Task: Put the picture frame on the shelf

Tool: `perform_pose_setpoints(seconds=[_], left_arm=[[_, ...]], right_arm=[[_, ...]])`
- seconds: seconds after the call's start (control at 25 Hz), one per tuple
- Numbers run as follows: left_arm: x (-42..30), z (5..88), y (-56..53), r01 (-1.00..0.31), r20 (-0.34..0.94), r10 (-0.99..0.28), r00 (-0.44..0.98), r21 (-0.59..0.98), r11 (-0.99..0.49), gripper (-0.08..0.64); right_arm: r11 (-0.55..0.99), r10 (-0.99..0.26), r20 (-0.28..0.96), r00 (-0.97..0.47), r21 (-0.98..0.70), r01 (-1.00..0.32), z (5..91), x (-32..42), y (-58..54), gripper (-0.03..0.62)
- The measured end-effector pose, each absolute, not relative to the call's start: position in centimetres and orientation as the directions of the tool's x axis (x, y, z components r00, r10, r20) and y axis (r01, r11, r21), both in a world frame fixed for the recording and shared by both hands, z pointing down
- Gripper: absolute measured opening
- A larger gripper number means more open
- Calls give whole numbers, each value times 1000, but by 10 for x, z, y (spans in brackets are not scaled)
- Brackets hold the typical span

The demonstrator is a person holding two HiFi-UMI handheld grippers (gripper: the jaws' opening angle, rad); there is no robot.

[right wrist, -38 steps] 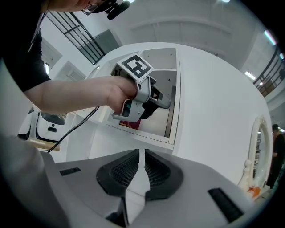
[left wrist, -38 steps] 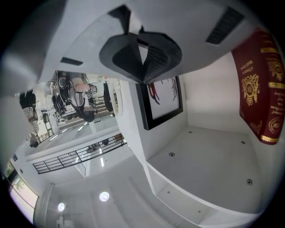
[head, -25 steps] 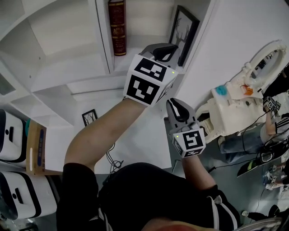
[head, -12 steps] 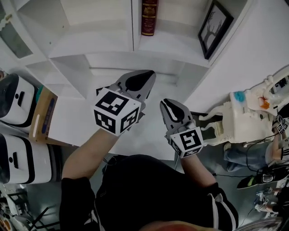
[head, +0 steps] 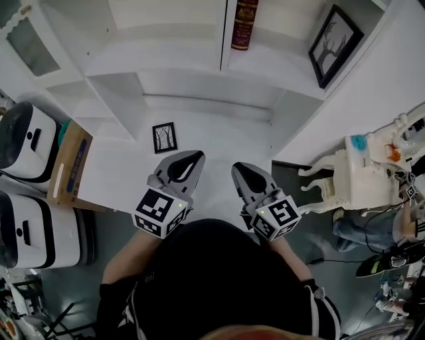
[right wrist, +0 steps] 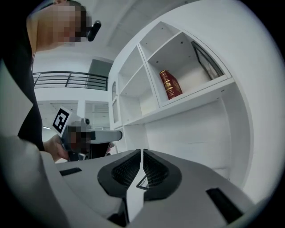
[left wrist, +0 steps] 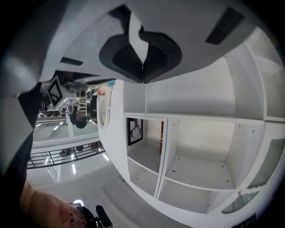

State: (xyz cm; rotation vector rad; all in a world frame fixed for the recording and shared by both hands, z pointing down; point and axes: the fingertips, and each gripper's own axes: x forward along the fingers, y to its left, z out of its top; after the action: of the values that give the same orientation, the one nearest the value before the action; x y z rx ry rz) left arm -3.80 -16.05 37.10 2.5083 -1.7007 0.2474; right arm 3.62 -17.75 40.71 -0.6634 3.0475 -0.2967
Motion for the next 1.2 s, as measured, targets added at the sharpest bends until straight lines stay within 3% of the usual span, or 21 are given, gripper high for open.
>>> perform_pose_setpoints(seconds=[0.32, 0.72, 1.2], left_arm=[[-78, 400, -122, -930, 211, -906, 366, 131, -345, 8], [-117, 389, -115, -947, 147, -936, 319, 82, -310, 8], [-115, 389, -115, -932, 148, -920, 362, 92, -352, 8]], right_arm=[[902, -417, 28, -908, -113, -418, 404, 0, -156, 20], [939, -340, 62, -939, -27, -342, 396, -40, -132, 18], [932, -361, 60, -930, -11, -363, 393, -43, -131, 18]])
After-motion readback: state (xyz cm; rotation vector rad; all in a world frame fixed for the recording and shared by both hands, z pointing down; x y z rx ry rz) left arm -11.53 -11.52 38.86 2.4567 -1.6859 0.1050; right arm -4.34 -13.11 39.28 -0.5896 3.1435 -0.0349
